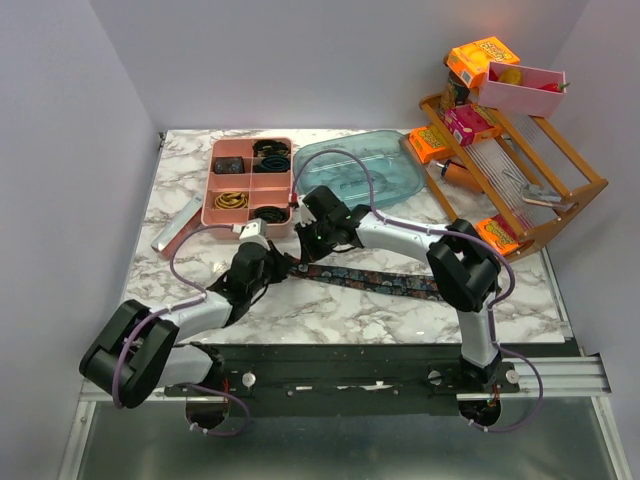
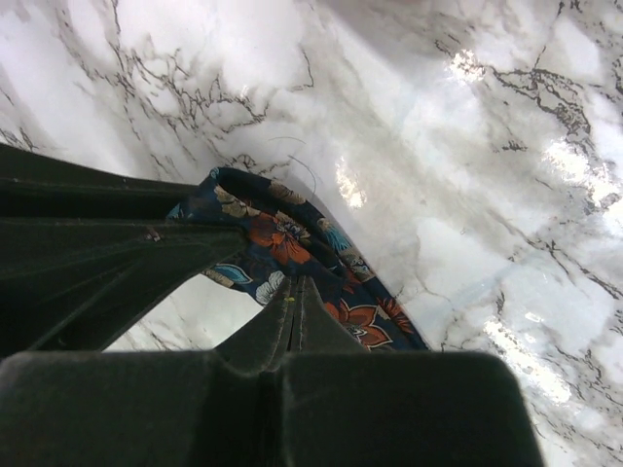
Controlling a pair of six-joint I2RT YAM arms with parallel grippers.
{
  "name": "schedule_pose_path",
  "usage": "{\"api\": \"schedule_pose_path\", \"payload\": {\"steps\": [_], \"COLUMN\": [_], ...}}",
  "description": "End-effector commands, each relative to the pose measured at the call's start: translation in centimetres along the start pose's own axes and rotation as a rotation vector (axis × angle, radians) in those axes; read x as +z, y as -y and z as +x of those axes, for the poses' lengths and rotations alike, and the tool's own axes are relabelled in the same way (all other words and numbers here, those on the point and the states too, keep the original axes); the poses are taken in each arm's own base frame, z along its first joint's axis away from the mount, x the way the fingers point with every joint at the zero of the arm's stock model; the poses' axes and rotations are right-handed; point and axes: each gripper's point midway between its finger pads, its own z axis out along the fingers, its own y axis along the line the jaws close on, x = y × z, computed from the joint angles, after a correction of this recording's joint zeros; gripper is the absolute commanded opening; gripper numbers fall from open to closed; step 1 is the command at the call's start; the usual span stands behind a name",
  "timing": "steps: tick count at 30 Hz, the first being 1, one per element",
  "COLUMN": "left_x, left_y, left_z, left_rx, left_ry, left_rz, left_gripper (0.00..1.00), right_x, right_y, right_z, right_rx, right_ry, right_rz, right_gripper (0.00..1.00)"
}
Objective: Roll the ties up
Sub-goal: Roll the tie at the center of the board.
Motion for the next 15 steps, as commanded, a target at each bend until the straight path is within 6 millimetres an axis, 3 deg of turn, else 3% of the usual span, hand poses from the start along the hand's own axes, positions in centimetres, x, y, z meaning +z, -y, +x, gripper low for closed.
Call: {"api": "schedule_pose_path", "payload": {"steps": [1, 15], "left_x": [-0.2, -0.6], "left_y": [-0.2, 0.9], "left_z": [-0.9, -3.0], "left_rx": [0.091, 0.186], "left_ry": [0.017, 0.057], "left_rz": [-0.082, -0.157], "left_gripper": [0.0, 0.0], "right_x": [0.5, 0.7], "right_y": [0.7, 0.1], "right_z": [-0.2, 0.3], "right_rx": [-0.001, 0.017], "right_ry": [-0.015, -0.032], "right_rz": [0.022, -0.013], "right_gripper": [0.01, 0.01]}}
